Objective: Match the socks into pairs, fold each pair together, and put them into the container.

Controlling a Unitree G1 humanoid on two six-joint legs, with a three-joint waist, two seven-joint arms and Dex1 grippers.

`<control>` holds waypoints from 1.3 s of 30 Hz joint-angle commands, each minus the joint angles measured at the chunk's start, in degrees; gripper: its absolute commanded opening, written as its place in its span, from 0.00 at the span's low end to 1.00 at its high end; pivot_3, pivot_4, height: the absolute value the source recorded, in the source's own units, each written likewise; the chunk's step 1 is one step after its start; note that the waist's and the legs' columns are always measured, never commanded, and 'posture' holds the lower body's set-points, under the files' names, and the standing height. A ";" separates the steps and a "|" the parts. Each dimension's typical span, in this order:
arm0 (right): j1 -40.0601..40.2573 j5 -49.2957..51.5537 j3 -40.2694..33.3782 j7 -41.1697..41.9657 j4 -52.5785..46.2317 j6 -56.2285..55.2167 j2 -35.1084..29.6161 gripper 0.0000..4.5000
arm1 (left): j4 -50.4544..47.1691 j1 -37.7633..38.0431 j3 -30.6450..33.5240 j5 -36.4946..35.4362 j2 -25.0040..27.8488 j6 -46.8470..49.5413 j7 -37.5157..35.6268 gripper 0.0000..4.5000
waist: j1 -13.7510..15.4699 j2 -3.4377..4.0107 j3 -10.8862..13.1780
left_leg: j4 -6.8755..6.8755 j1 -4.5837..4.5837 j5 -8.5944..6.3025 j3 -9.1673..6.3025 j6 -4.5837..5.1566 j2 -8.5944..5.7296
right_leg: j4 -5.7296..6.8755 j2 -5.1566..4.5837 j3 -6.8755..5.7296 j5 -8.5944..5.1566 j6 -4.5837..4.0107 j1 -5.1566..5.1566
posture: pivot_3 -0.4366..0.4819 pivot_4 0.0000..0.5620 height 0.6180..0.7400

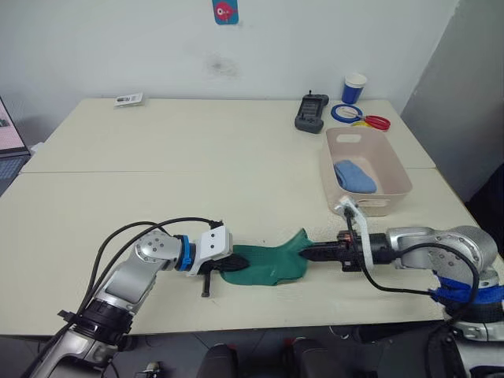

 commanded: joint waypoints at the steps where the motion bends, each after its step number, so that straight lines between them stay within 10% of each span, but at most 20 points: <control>1: -0.62 0.43 2.99 -0.55 -0.50 -1.06 1.85 0.01 | 0.95 0.92 -1.12 1.63 0.10 1.73 0.73 0.00 | 0.00 -0.01 0.00 | 0.00 -0.01 0.00 0.00 0.00 -0.01 | -0.02 0.00 0.00 0.00 0.00 0.00 | 0.48 0.27 1.00; 21: -5.20 -6.71 14.85 2.48 12.41 -14.06 12.47 0.01 | -4.09 3.45 0.88 0.52 2.94 5.00 1.12 0.00 | -0.11 0.01 -0.01 | -0.02 -0.01 -0.02 -0.01 0.03 0.08 | 0.00 -0.01 0.00 0.00 -0.01 -0.05 | 0.48 0.27 1.00; 34: -5.92 -0.96 8.10 4.23 12.42 -11.69 12.92 0.99 | -1.95 1.41 0.58 0.65 2.20 4.70 1.47 0.00 | -0.10 0.02 0.00 | -0.02 -0.01 -0.02 -0.01 0.03 0.08 | 0.00 -0.01 0.00 0.00 -0.01 -0.05 | 0.48 0.27 1.00; 39: -1.75 -12.54 15.43 9.93 8.03 -28.28 4.39 0.95 | -1.37 1.38 1.05 0.37 2.70 4.17 0.97 0.00 | -0.03 0.02 0.00 | -0.02 -0.03 -0.02 0.01 0.03 0.04 | -0.03 -0.02 0.00 0.00 -0.01 -0.06 | 0.48 0.27 1.00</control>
